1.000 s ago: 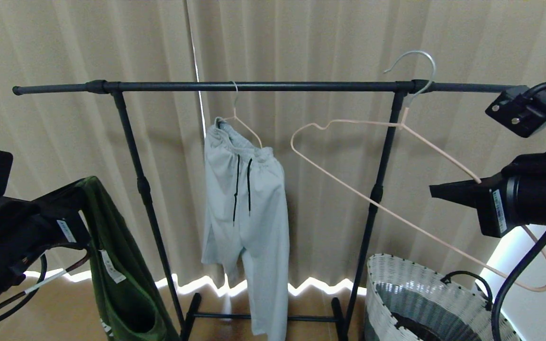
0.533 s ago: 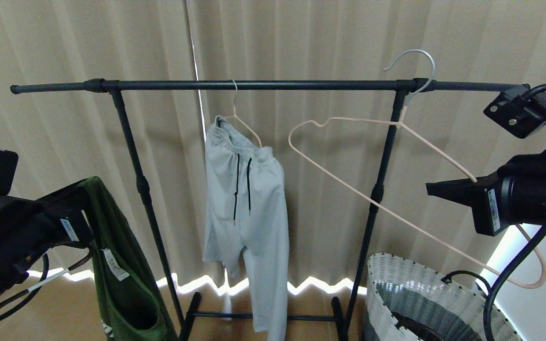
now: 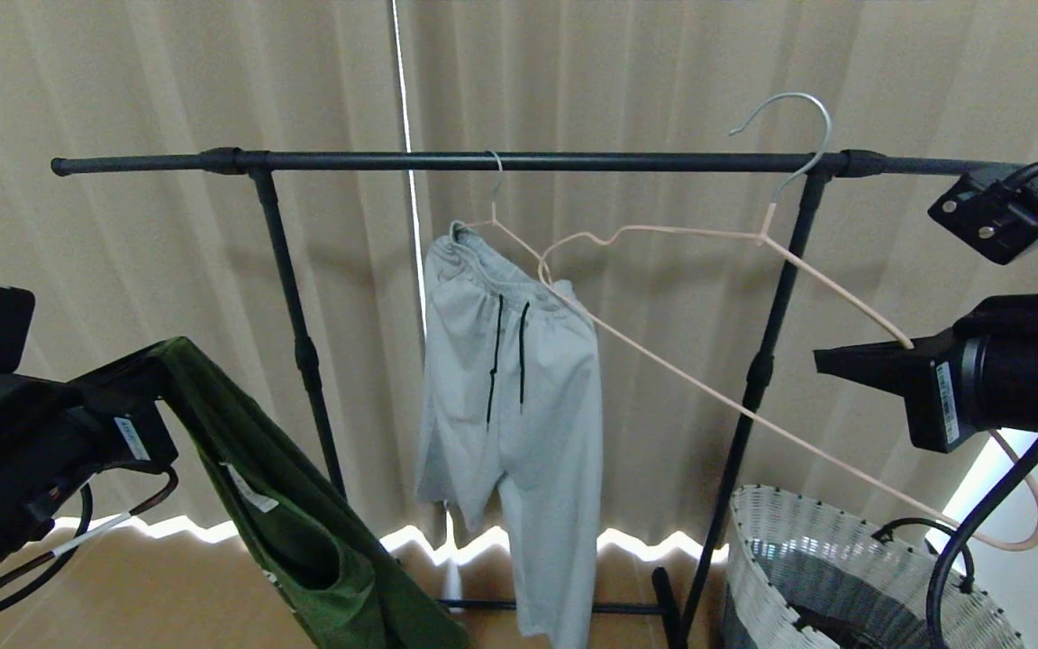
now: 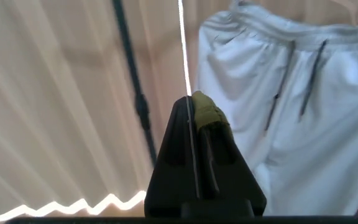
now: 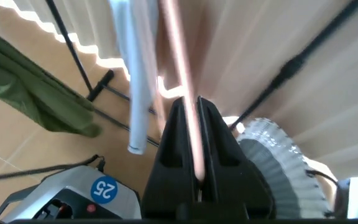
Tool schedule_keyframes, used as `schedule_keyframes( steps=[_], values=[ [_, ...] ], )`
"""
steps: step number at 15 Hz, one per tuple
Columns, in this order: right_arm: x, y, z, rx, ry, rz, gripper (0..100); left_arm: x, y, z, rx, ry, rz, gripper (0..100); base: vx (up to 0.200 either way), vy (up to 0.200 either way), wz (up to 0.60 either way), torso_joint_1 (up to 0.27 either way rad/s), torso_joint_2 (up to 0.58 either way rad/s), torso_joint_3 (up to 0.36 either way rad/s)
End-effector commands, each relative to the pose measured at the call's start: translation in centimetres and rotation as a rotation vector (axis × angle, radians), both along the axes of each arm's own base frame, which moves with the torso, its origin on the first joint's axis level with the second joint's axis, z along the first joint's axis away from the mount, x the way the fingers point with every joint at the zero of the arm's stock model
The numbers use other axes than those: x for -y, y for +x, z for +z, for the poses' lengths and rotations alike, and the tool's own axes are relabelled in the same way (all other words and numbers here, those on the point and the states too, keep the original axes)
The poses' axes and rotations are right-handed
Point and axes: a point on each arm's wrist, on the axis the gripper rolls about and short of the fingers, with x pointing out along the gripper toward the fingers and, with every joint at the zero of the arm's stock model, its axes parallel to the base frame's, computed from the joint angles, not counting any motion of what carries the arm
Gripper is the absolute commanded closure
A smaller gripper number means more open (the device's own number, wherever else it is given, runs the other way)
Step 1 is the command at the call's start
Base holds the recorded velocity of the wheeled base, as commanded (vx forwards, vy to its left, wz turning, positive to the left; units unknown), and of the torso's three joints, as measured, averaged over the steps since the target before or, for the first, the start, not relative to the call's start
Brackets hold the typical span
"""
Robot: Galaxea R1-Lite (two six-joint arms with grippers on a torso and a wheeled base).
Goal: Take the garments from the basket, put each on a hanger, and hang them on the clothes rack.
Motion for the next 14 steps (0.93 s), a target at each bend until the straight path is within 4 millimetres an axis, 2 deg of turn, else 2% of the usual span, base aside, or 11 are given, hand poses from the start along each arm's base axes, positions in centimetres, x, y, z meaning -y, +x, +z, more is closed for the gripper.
schedule_keyframes(
  steps=[1, 7, 9, 14],
  values=[
    [0.2, -0.4, 0.3, 0.017, 0.011, 0.001, 100, 0.0, 0.0, -0.1, -0.002, 0.001, 0.000, 100, 0.000, 0.200, 0.00, 0.002, 0.00, 0.002],
    [-0.1, -0.5, -2.1, 0.042, 0.023, 0.021, 100, 0.0, 0.1, -0.5, -0.022, 0.027, 0.000, 100, 0.000, 0.000, 0.00, 0.000, 0.00, 0.000],
    [0.0, -0.8, -2.2, 0.038, 0.024, 0.025, 100, 0.2, 1.0, -0.2, -0.009, 0.115, 0.021, 100, 0.000, 0.000, 0.00, 0.000, 0.00, 0.000],
    [-0.8, -1.7, -3.4, 0.000, 0.015, 0.080, 100, 0.7, 2.7, 2.3, -0.069, 0.125, 0.093, 100, 0.000, 0.000, 0.00, 0.000, 0.00, 0.000]
  ],
)
